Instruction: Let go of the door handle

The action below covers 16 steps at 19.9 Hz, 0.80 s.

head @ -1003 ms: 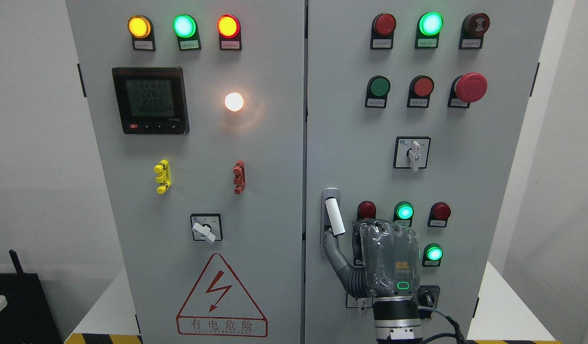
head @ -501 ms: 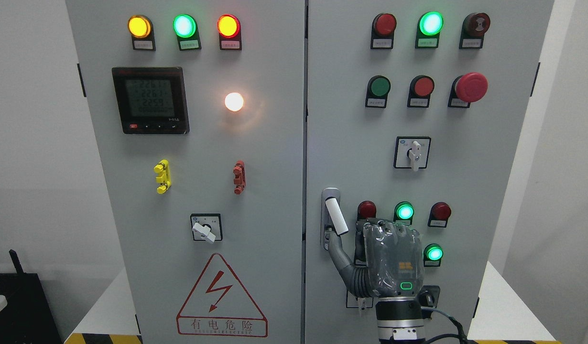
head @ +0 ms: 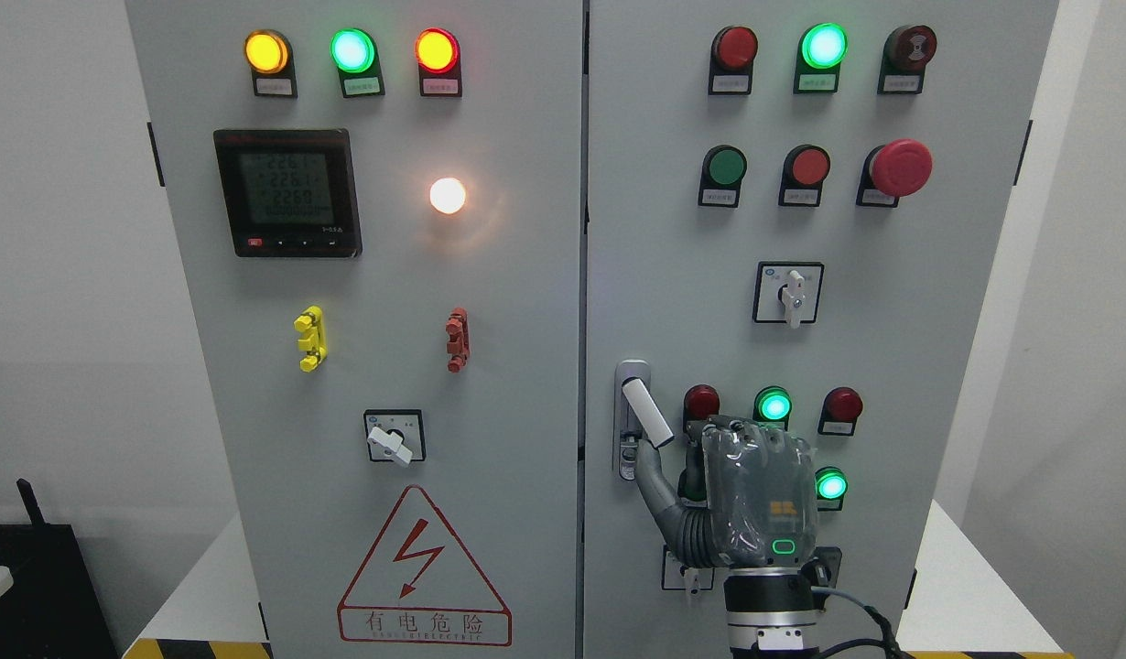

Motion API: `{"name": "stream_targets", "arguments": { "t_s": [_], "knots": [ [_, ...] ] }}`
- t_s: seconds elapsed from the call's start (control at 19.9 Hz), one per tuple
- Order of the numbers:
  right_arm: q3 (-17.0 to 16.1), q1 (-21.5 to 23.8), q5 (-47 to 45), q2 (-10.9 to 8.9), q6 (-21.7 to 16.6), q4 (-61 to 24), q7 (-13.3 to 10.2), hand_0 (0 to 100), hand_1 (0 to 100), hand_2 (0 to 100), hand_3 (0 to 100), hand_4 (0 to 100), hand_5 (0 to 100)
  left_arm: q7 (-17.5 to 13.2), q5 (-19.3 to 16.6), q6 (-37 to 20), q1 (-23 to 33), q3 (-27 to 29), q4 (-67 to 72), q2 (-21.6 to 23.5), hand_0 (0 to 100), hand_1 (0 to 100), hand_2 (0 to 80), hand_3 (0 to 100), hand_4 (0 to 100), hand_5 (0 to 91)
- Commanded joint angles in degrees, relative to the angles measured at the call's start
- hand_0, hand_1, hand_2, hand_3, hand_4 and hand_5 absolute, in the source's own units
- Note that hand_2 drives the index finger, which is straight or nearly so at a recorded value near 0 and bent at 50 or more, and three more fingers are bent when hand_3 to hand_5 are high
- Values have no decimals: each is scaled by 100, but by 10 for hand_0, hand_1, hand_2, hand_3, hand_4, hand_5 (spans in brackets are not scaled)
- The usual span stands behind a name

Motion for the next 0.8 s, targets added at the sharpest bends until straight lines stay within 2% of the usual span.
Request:
{"name": "stream_targets", "arguments": {
  "t_s": [0.0, 0.75],
  "knots": [
    [-27, 2, 8, -2, 1, -11, 34, 508, 432, 1000, 1000, 1000, 981, -3, 3, -2, 0, -70, -88, 0, 120, 389, 0, 0, 0, 0],
    [-97, -25, 8, -19, 1, -20, 26, 579, 416, 1000, 1000, 1000, 981, -3, 3, -2, 0, -70, -88, 0, 120, 389, 0, 0, 0, 0]
  ]
}}
